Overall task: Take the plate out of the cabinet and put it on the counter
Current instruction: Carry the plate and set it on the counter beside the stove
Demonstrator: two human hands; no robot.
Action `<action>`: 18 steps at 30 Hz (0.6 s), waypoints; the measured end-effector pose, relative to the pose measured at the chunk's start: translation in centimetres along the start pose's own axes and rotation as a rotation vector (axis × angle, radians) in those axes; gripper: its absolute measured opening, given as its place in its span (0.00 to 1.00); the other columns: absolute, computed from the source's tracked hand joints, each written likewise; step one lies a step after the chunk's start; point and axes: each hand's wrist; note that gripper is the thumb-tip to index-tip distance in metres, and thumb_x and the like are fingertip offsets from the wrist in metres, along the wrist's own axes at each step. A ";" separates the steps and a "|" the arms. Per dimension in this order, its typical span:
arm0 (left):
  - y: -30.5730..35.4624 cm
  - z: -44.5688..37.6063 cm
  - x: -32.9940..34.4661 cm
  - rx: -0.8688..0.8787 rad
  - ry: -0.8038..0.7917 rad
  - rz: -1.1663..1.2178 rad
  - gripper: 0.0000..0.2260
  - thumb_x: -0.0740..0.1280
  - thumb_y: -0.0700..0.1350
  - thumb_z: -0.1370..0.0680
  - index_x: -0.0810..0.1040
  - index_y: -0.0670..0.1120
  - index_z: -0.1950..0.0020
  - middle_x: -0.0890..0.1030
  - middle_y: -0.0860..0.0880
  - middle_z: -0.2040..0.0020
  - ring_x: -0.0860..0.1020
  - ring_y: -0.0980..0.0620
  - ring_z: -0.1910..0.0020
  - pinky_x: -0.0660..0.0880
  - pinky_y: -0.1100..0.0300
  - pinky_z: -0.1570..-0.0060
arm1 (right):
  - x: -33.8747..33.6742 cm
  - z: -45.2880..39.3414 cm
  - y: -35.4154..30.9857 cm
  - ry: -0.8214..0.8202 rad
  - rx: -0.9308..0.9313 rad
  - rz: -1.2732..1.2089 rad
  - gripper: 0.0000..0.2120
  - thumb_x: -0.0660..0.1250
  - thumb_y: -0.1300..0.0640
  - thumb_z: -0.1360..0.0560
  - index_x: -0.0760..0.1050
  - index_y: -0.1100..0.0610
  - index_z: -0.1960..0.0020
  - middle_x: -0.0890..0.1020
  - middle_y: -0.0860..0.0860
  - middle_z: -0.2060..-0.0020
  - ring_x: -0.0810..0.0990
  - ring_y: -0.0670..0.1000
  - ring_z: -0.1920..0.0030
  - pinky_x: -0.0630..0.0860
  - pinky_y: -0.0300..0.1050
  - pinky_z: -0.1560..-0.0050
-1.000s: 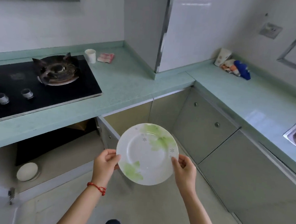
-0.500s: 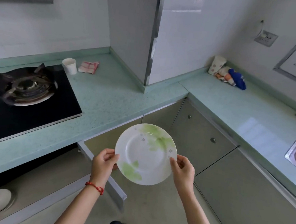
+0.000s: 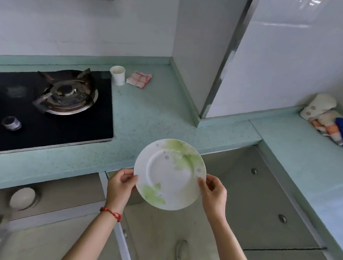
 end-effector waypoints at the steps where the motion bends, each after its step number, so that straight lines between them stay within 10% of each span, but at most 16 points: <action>1: 0.1 -0.4 0.6 -0.001 0.036 0.004 0.06 0.67 0.33 0.28 0.76 0.44 0.59 0.80 0.49 0.62 0.78 0.53 0.62 0.74 0.74 0.72 | 0.1 -1.4 -0.2 -0.038 -0.010 0.004 0.09 0.67 0.60 0.27 0.74 0.46 0.62 0.80 0.50 0.63 0.78 0.50 0.61 0.75 0.44 0.57; 8: 0.0 -2.4 5.6 -0.075 0.272 0.042 0.07 0.68 0.35 0.29 0.78 0.48 0.60 0.82 0.46 0.59 0.80 0.45 0.58 0.79 0.57 0.61 | -0.6 -10.5 -1.0 -0.267 -0.057 0.029 0.08 0.67 0.59 0.27 0.74 0.48 0.61 0.80 0.47 0.64 0.78 0.48 0.61 0.74 0.40 0.58; 18: 2.3 -3.7 10.0 -0.064 0.413 0.057 0.08 0.67 0.34 0.28 0.77 0.48 0.60 0.81 0.47 0.60 0.80 0.48 0.60 0.79 0.67 0.70 | -0.6 -17.1 -2.0 -0.401 -0.078 0.007 0.02 0.66 0.61 0.26 0.75 0.56 0.54 0.79 0.45 0.64 0.77 0.44 0.61 0.71 0.24 0.67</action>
Point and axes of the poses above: each hand's wrist, its own z-axis away from the middle knuckle, its own x-axis out of the palm, y = z × x
